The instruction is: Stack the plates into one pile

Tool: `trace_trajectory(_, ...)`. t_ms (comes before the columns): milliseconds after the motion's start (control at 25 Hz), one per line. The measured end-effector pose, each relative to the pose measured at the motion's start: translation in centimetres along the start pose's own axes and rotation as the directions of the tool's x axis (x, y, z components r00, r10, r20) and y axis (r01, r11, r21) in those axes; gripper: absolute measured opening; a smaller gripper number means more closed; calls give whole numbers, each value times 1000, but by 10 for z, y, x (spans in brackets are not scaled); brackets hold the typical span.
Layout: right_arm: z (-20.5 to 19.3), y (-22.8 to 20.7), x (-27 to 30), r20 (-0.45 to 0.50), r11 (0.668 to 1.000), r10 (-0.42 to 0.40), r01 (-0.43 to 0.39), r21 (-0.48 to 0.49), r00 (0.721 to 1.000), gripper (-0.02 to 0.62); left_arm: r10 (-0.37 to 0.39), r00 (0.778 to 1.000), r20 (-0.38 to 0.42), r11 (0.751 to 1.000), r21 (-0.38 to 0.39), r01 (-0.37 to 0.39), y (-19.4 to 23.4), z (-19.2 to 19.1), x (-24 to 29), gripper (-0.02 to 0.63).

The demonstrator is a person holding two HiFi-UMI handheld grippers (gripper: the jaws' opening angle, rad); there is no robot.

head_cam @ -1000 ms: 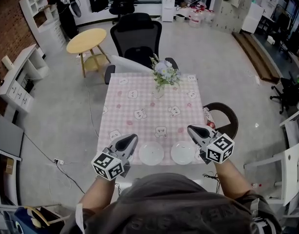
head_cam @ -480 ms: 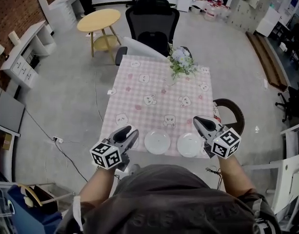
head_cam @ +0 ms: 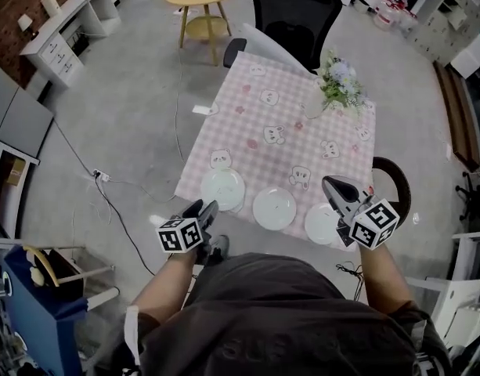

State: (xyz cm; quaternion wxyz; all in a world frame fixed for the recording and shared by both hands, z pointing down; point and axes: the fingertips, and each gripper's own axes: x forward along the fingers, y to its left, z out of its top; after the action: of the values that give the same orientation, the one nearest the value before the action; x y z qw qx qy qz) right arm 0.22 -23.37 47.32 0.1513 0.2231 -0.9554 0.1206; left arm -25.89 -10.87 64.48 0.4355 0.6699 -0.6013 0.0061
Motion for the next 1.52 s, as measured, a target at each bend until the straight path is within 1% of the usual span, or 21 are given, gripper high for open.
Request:
trace_trajectory(120,-5,5,10,-24,1000,23,-23,2,999,-5,86,996,-33,991,-99,-89,30,-23,4,233)
trace_trajectory(200,-9,7,16,-36,1000,28,-28,6,999,-5,120,991,-63,980,-152,-128,45,-35,10,260)
trace_trajectory(280,-13,9,20,-45,999,32,-32,8,998,-5,136,987,-87,969,-198,-151,57,-42,19,282)
trace_trajectory(360,-15,10,23,-53,999,34,-34,10,998,-5,135,985,-103,956,-248,-157,63,-47,26,297)
trace_trajectory(480,-20,11,23,-73,999,32,-31,12,997,-5,134,983,-124,940,-298,-166,68,-52,34,304)
trace_trajectory(640,-27,8,22,-91,1000,24,-22,22,996,-5,154,973,-173,923,-326,-205,78,-63,44,305)
trace_trajectory(800,-30,5,20,-98,999,21,-19,26,995,-5,185,956,-226,918,-308,-250,87,-74,47,305)
trace_trajectory(1040,-33,5,20,-98,999,22,-19,32,995,-5,174,955,-241,917,-314,-247,89,-76,46,305)
trace_trajectory(1120,-32,6,21,-96,999,26,-22,33,995,-5,165,959,-232,914,-329,-237,89,-74,43,280)
trace_trajectory(1160,-31,6,22,-95,999,27,-24,34,995,-5,156,962,-223,913,-340,-227,88,-73,42,254)
trace_trajectory(1280,-30,6,24,-88,999,30,-27,37,996,-5,119,973,-196,904,-383,-188,84,-71,38,119)
trace_trajectory(1360,-30,8,25,-87,999,34,-30,37,996,-5,100,977,-188,893,-416,-171,81,-72,35,45)
trace_trajectory(1520,-30,10,27,-86,999,39,-36,38,996,-5,54,981,-188,867,-478,-140,78,-74,31,31)
